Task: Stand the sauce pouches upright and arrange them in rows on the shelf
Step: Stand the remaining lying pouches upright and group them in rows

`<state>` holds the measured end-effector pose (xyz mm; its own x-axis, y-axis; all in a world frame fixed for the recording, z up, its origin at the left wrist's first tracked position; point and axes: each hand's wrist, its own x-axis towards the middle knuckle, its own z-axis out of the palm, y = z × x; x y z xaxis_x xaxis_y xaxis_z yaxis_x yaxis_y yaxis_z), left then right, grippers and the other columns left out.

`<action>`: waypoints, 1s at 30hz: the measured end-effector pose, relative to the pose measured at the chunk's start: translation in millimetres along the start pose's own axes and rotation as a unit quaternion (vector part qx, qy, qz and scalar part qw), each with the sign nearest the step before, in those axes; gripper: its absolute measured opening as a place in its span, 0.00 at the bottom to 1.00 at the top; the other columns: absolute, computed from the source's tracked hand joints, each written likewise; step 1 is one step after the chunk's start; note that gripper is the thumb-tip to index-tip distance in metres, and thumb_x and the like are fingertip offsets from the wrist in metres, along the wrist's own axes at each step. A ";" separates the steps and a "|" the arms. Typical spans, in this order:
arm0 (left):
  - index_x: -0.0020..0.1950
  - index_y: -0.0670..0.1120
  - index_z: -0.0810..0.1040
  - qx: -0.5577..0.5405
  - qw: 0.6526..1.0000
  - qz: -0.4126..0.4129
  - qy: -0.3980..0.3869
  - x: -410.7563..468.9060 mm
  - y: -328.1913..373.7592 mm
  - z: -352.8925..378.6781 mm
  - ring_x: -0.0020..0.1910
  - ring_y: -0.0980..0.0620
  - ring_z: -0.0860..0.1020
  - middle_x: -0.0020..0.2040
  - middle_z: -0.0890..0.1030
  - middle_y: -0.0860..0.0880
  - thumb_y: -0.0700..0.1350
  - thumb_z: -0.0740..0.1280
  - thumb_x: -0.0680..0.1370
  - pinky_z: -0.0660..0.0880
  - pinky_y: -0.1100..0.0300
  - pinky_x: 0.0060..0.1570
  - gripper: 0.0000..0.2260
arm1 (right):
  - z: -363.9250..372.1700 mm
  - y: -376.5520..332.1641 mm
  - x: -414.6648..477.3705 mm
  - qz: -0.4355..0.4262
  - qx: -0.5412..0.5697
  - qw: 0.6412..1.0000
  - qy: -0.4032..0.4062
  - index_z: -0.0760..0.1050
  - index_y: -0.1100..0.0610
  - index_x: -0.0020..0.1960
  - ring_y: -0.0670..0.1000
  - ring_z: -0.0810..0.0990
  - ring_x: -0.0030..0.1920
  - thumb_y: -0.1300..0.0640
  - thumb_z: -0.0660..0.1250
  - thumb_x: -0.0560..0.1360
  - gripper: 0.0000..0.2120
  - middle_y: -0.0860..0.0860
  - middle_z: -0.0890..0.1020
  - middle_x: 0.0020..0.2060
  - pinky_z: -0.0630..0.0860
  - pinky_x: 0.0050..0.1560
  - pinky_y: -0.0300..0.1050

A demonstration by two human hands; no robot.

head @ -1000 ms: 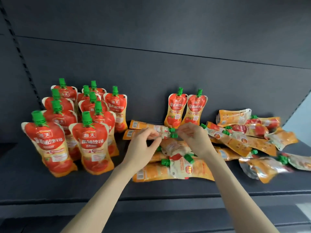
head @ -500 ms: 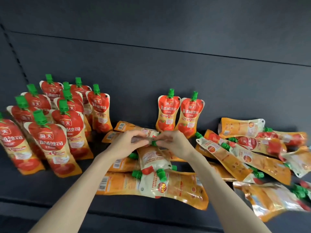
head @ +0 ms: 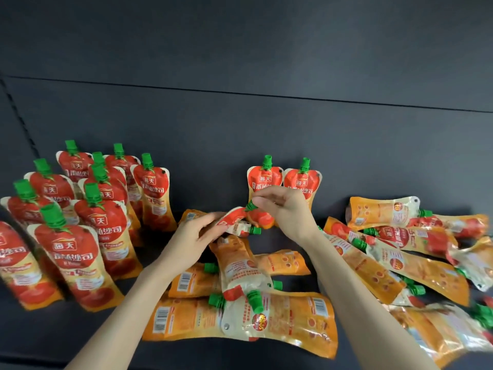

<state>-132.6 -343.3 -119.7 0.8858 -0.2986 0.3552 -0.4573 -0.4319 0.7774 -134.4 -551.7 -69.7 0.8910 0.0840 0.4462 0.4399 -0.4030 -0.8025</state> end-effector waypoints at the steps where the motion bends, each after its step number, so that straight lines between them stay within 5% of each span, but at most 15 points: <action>1: 0.59 0.53 0.76 0.000 1.000 0.009 0.027 2.9 1.8 0.2 0.53 0.68 0.76 0.51 0.79 0.61 0.51 0.62 0.76 0.73 0.73 0.51 0.13 | 1.3 -4.0 0.9 0.001 0.021 1.000 0.011 0.81 0.55 0.48 0.42 0.81 0.45 0.59 0.69 0.74 0.04 0.45 0.83 0.42 0.77 0.48 0.35; 5: 0.50 0.44 0.78 -0.016 0.997 0.040 0.068 20.6 10.5 -2.5 0.52 0.61 0.77 0.48 0.77 0.54 0.51 0.62 0.75 0.76 0.67 0.49 0.12 | -0.1 -9.9 2.8 0.022 0.115 0.992 0.047 0.76 0.51 0.56 0.38 0.79 0.49 0.58 0.72 0.71 0.14 0.43 0.81 0.50 0.73 0.46 0.27; 8: 0.50 0.44 0.80 -0.090 0.993 0.036 0.072 35.3 21.6 -3.3 0.51 0.58 0.78 0.48 0.79 0.52 0.49 0.63 0.76 0.76 0.62 0.50 0.11 | -1.5 -4.6 -0.7 0.065 0.166 0.984 -0.017 0.71 0.51 0.62 0.43 0.80 0.55 0.59 0.72 0.71 0.22 0.44 0.80 0.56 0.76 0.49 0.32; 14: 0.52 0.48 0.81 -0.175 0.983 0.031 0.040 50.6 36.0 11.7 0.50 0.56 0.80 0.49 0.83 0.52 0.45 0.65 0.77 0.77 0.63 0.50 0.07 | 0.1 8.2 -7.1 0.087 0.208 0.974 0.001 0.78 0.59 0.53 0.47 0.84 0.47 0.66 0.69 0.72 0.10 0.46 0.86 0.43 0.80 0.46 0.38; 20: 0.66 0.48 0.73 0.070 0.993 -0.095 -0.026 59.2 -34.3 13.3 0.65 0.52 0.71 0.64 0.74 0.49 0.53 0.65 0.77 0.68 0.61 0.60 0.19 | -20.9 29.8 -12.6 0.081 0.169 0.980 0.071 0.78 0.56 0.49 0.43 0.84 0.45 0.66 0.68 0.73 0.07 0.44 0.84 0.42 0.78 0.41 0.33; 24: 0.73 0.49 0.64 0.196 0.966 -0.134 -0.103 69.6 -47.6 20.0 0.72 0.48 0.62 0.73 0.65 0.47 0.58 0.60 0.78 0.60 0.52 0.70 0.26 | -21.6 43.5 -12.6 0.096 0.135 0.985 0.050 0.78 0.56 0.51 0.44 0.83 0.47 0.65 0.68 0.73 0.09 0.45 0.84 0.46 0.78 0.44 0.34; 30: 0.72 0.54 0.63 0.371 0.903 -0.124 -0.177 78.3 -48.6 18.2 0.70 0.47 0.61 0.70 0.67 0.48 0.65 0.59 0.75 0.56 0.48 0.65 0.29 | -18.6 56.8 -12.1 0.108 0.108 0.988 0.026 0.77 0.53 0.53 0.44 0.83 0.50 0.63 0.67 0.74 0.10 0.46 0.83 0.49 0.78 0.48 0.34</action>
<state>-42.5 -361.2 -139.1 0.9473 -0.3121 -0.0726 -0.2926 -0.9349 0.2009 -122.3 -592.5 -113.3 0.9619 -0.0325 0.2716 0.2598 -0.2027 -0.9442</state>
